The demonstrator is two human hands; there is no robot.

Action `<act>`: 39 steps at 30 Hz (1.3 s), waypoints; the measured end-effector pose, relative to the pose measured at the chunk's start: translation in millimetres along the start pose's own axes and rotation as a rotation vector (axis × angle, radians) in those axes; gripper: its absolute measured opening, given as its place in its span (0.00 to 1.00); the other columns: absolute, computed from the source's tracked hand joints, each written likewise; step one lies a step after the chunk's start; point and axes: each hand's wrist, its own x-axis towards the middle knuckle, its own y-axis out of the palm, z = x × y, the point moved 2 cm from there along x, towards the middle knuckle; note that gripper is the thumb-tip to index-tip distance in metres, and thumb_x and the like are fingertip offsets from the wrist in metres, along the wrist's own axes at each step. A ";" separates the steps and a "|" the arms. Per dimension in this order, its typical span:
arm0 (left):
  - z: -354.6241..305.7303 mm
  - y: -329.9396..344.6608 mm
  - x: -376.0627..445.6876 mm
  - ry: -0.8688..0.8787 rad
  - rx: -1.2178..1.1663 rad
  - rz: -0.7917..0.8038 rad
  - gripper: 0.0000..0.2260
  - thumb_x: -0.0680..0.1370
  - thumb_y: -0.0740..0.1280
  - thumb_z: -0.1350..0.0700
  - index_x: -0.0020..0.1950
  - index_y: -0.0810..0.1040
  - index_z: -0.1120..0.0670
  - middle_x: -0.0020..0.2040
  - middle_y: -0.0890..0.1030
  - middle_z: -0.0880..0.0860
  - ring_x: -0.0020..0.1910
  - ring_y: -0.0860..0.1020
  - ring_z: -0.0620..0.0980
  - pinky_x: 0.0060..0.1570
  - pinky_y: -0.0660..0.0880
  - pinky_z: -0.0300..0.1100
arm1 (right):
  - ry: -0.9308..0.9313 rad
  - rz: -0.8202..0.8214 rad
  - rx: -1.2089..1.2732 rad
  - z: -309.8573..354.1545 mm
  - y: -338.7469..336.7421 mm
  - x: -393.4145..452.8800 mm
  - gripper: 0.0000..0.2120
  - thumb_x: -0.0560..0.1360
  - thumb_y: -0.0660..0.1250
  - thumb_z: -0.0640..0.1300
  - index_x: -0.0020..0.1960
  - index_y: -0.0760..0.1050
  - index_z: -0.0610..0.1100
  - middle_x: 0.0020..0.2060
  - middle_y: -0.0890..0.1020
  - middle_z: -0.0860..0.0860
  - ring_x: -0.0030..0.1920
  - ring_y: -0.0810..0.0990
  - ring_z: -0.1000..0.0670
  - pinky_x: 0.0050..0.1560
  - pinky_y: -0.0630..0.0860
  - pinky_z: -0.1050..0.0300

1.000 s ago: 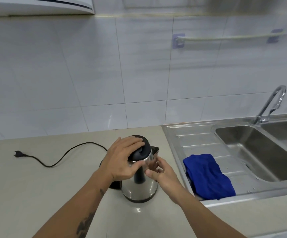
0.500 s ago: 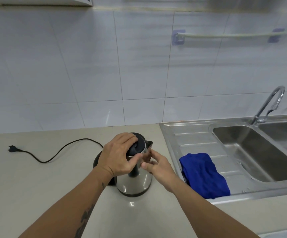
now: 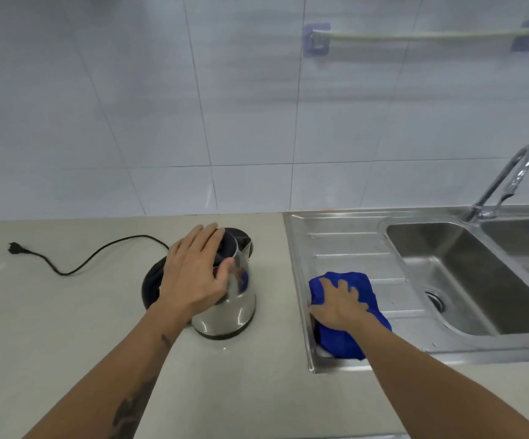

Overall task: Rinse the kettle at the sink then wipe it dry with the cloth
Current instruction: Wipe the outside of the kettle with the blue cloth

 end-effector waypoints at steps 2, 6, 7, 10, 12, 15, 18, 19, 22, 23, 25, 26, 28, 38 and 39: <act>-0.7 -1.9 -3.0 -0.029 0.001 0.009 0.28 0.77 0.58 0.43 0.76 0.66 0.51 0.77 0.66 0.49 0.77 0.60 0.51 0.75 0.55 0.53 | 0.021 0.042 -0.066 -18.6 9.6 4.6 0.39 0.78 0.63 0.60 0.82 0.47 0.55 0.81 0.49 0.42 0.80 0.50 0.33 0.74 0.54 0.28; -3.2 -3.8 -14.1 -0.136 0.014 0.005 0.29 0.78 0.58 0.44 0.78 0.62 0.48 0.79 0.62 0.46 0.78 0.59 0.50 0.75 0.50 0.60 | -0.054 -0.048 -0.201 -41.0 22.4 7.0 0.38 0.78 0.64 0.57 0.81 0.49 0.55 0.79 0.55 0.44 0.77 0.57 0.37 0.74 0.61 0.33; -3.8 -4.3 -17.7 -0.142 0.020 -0.003 0.29 0.77 0.59 0.44 0.78 0.62 0.48 0.79 0.61 0.46 0.78 0.60 0.50 0.75 0.50 0.59 | -0.079 -0.077 -0.220 -42.4 22.7 7.2 0.37 0.78 0.64 0.56 0.81 0.50 0.56 0.78 0.57 0.45 0.76 0.60 0.38 0.73 0.63 0.34; -6.6 -3.7 -21.8 -0.143 0.031 -0.022 0.29 0.76 0.58 0.44 0.78 0.63 0.48 0.79 0.62 0.47 0.77 0.62 0.52 0.74 0.55 0.55 | -0.170 -0.100 -0.275 -45.7 21.7 5.8 0.35 0.77 0.66 0.49 0.80 0.55 0.56 0.75 0.63 0.47 0.72 0.64 0.41 0.72 0.67 0.38; -6.1 -5.1 -22.2 -0.144 0.035 -0.031 0.30 0.76 0.56 0.43 0.78 0.63 0.48 0.79 0.63 0.47 0.76 0.64 0.52 0.72 0.58 0.54 | -0.198 -0.095 -0.294 -46.5 21.4 4.9 0.35 0.76 0.67 0.46 0.79 0.57 0.56 0.74 0.63 0.47 0.71 0.66 0.41 0.71 0.68 0.40; -4.1 -6.7 -21.2 -0.123 0.057 -0.027 0.31 0.75 0.55 0.41 0.78 0.64 0.48 0.78 0.64 0.47 0.75 0.65 0.52 0.70 0.61 0.52 | -0.218 -0.088 -0.303 -47.0 18.7 5.2 0.34 0.76 0.68 0.43 0.79 0.60 0.55 0.72 0.65 0.46 0.69 0.68 0.42 0.68 0.72 0.44; 0.3 -11.1 -19.0 -0.129 0.046 0.007 0.31 0.74 0.56 0.40 0.77 0.64 0.46 0.78 0.64 0.46 0.74 0.66 0.52 0.69 0.63 0.53 | -0.207 -0.119 -0.226 -42.4 15.1 1.3 0.32 0.76 0.67 0.40 0.77 0.64 0.54 0.69 0.67 0.47 0.66 0.68 0.43 0.64 0.76 0.47; 1.8 -13.9 -16.4 -0.136 0.038 0.034 0.31 0.74 0.57 0.40 0.78 0.63 0.45 0.78 0.64 0.46 0.73 0.67 0.53 0.69 0.64 0.53 | -0.210 -0.154 -0.192 -38.2 13.4 -1.2 0.31 0.75 0.66 0.38 0.76 0.66 0.54 0.67 0.68 0.48 0.65 0.68 0.43 0.62 0.76 0.48; 9.8 -23.5 -5.9 -0.140 -0.009 0.154 0.31 0.76 0.63 0.41 0.78 0.60 0.42 0.79 0.61 0.43 0.72 0.68 0.54 0.68 0.66 0.53 | -0.280 -0.278 -0.057 -9.1 4.3 -14.9 0.29 0.74 0.64 0.35 0.72 0.73 0.53 0.60 0.70 0.49 0.62 0.68 0.44 0.55 0.77 0.51; 14.9 -26.0 -3.3 -0.129 -0.039 0.197 0.31 0.76 0.65 0.41 0.78 0.59 0.40 0.79 0.60 0.42 0.72 0.67 0.54 0.68 0.66 0.53 | -0.319 -0.319 0.003 5.6 0.2 -21.1 0.27 0.75 0.64 0.34 0.71 0.74 0.52 0.58 0.71 0.49 0.61 0.69 0.45 0.54 0.77 0.51; 27.9 -29.5 1.2 -0.090 -0.110 0.283 0.33 0.76 0.67 0.44 0.78 0.57 0.37 0.79 0.58 0.40 0.72 0.65 0.53 0.70 0.65 0.52 | -0.394 -0.399 0.132 38.3 -7.4 -35.2 0.25 0.75 0.65 0.34 0.69 0.76 0.51 0.56 0.72 0.49 0.59 0.70 0.45 0.55 0.77 0.51; 34.5 -30.9 3.2 -0.067 -0.133 0.318 0.34 0.75 0.68 0.46 0.78 0.56 0.35 0.79 0.57 0.39 0.72 0.65 0.53 0.70 0.65 0.52 | -0.421 -0.430 0.199 54.8 -10.0 -42.3 0.25 0.75 0.65 0.33 0.69 0.76 0.51 0.55 0.72 0.49 0.58 0.72 0.45 0.56 0.77 0.50; 45.4 -32.3 7.0 -0.031 -0.156 0.356 0.35 0.75 0.69 0.50 0.77 0.56 0.33 0.79 0.57 0.37 0.70 0.64 0.53 0.70 0.65 0.50 | -0.446 -0.466 0.353 85.3 -10.3 -57.0 0.26 0.75 0.63 0.32 0.70 0.75 0.49 0.56 0.72 0.49 0.58 0.74 0.45 0.59 0.75 0.52; 51.3 -22.4 -3.7 0.044 -0.395 0.269 0.32 0.77 0.69 0.53 0.77 0.60 0.38 0.76 0.59 0.43 0.71 0.57 0.48 0.70 0.53 0.37 | -0.294 -0.404 0.610 161.7 71.5 -98.3 0.38 0.75 0.63 0.37 0.81 0.50 0.44 0.68 0.61 0.49 0.66 0.67 0.47 0.68 0.72 0.53; 51.0 -20.4 -5.6 0.061 -0.403 0.263 0.32 0.77 0.68 0.53 0.78 0.59 0.39 0.77 0.58 0.43 0.74 0.55 0.46 0.71 0.52 0.37 | -0.253 -0.369 0.627 159.3 75.8 -96.4 0.38 0.74 0.63 0.37 0.81 0.51 0.43 0.69 0.61 0.48 0.66 0.68 0.46 0.68 0.73 0.51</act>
